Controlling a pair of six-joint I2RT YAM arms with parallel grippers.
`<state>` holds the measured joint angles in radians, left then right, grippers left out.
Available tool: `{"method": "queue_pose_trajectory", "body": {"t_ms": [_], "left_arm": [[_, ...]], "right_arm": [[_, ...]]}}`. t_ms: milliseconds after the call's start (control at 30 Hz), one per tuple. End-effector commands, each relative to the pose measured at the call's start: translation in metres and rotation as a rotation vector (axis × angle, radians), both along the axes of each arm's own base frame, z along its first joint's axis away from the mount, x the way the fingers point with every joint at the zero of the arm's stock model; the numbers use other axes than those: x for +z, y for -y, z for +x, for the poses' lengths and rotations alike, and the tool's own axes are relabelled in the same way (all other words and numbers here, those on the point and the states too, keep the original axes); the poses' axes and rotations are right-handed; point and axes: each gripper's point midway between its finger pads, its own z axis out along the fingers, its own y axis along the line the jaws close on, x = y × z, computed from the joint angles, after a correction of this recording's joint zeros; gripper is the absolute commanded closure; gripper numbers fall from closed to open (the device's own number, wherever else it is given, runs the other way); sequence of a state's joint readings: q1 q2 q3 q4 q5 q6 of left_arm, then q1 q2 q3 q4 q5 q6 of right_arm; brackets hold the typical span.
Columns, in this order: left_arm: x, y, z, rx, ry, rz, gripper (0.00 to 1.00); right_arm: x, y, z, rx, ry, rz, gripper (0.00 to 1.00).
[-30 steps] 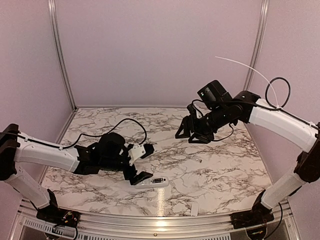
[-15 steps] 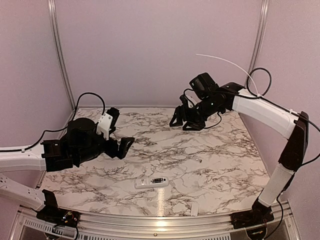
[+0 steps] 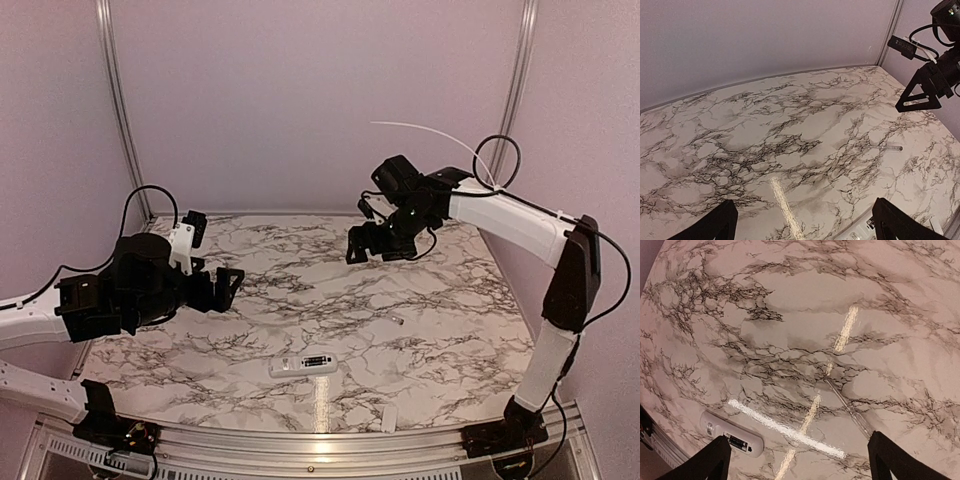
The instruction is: Unload the batteries from the remote control
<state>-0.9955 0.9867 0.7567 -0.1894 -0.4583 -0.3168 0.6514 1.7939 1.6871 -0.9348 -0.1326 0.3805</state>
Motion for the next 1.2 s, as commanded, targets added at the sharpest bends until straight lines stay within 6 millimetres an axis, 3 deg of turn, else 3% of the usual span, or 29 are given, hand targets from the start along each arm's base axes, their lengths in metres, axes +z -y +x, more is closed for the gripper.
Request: {"method": "queue_pose_trajectory", "body": {"t_ms": [0, 200, 367, 467, 667, 900, 1167], "left_arm": [[0.006, -0.003, -0.004, -0.005, -0.039, 0.006, 0.01], [0.006, -0.004, -0.010, -0.020, -0.078, -0.011, 0.01], [0.000, 0.002, -0.017, -0.058, -0.121, -0.031, 0.01], [-0.002, 0.006, -0.018, -0.070, -0.135, -0.034, 0.01], [-0.001, 0.014, -0.014, -0.069, -0.140, -0.044, 0.01], [-0.006, 0.026, -0.010, -0.086, -0.160, -0.046, 0.01], [-0.012, 0.045, -0.007, -0.120, -0.200, -0.053, 0.01]], "right_arm": [[-0.015, 0.020, 0.016, 0.048, 0.065, -0.170, 0.03], [-0.049, 0.032, 0.031, 0.103, 0.061, -0.300, 0.02], [-0.064, 0.033, 0.034, 0.172, 0.078, -0.330, 0.02], [-0.082, 0.035, 0.032, 0.212, 0.035, -0.335, 0.02], [-0.113, 0.040, 0.010, 0.264, -0.075, -0.327, 0.06], [-0.130, 0.051, -0.014, 0.250, -0.125, -0.302, 0.11], [-0.145, 0.056, -0.017, 0.250, -0.121, -0.317, 0.23]]}}
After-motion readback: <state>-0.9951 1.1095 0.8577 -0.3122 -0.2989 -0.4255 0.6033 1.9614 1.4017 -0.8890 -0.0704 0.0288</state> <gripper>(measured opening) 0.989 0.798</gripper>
